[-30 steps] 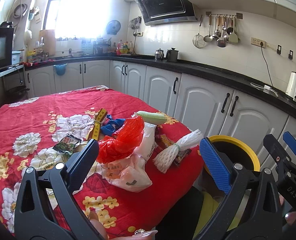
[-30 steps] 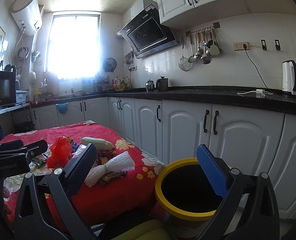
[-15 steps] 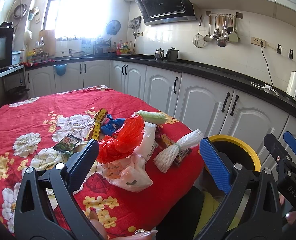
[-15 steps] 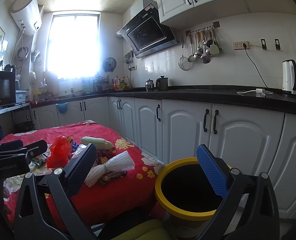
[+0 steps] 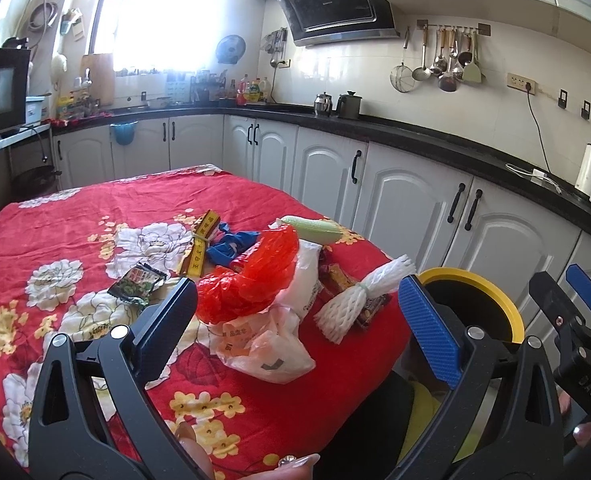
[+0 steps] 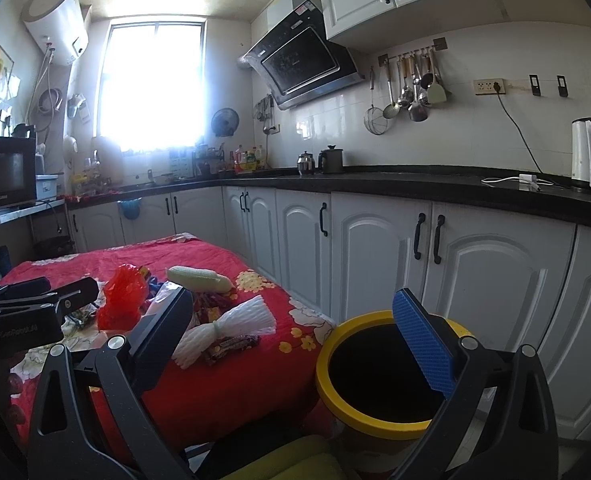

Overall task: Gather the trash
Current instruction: 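Grasp the red plastic bag with the left gripper while the right gripper grasps the white mesh net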

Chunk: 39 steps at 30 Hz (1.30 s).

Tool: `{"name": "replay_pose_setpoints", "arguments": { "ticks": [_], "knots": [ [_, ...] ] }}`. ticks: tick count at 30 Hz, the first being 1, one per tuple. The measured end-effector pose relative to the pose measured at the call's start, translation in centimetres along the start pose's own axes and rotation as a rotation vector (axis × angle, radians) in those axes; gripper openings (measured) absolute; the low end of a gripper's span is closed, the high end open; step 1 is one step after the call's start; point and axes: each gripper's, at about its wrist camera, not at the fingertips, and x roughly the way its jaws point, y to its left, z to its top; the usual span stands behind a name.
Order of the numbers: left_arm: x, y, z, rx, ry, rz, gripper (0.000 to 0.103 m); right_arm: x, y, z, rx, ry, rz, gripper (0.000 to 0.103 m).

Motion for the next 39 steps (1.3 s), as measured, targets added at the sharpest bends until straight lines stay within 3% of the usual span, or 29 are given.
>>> {"name": "replay_pose_setpoints", "arguments": {
  "ticks": [12, 19, 22, 30, 35, 39],
  "knots": [
    [1.3, 3.3, 0.4, -0.035, 0.016, 0.064, 0.092, 2.4, 2.1, 0.6, -0.041, 0.086, 0.111, 0.097],
    [2.2, 5.4, 1.3, -0.049, 0.029, 0.085, 0.092, 5.9, 2.5, 1.4, -0.042, 0.14, 0.108, 0.097],
    [2.8, 5.7, 1.8, -0.041, 0.041, 0.075, 0.092, 7.8, 2.2, 1.3, -0.034, 0.174, 0.105, 0.097],
    [5.9, 4.9, 2.6, 0.001, 0.105, -0.034, 0.092, 13.9, 1.6, 0.5, -0.008, 0.301, 0.138, 0.097],
    [8.3, 4.1, 2.6, 0.036, 0.177, -0.039, 0.092, 17.2, 1.3, -0.4, 0.03, 0.387, 0.156, 0.097],
    [9.4, 3.6, 2.3, 0.076, 0.205, -0.043, 0.092, 18.9, 1.2, -1.0, 0.058, 0.44, 0.187, 0.083]
  ]
}}
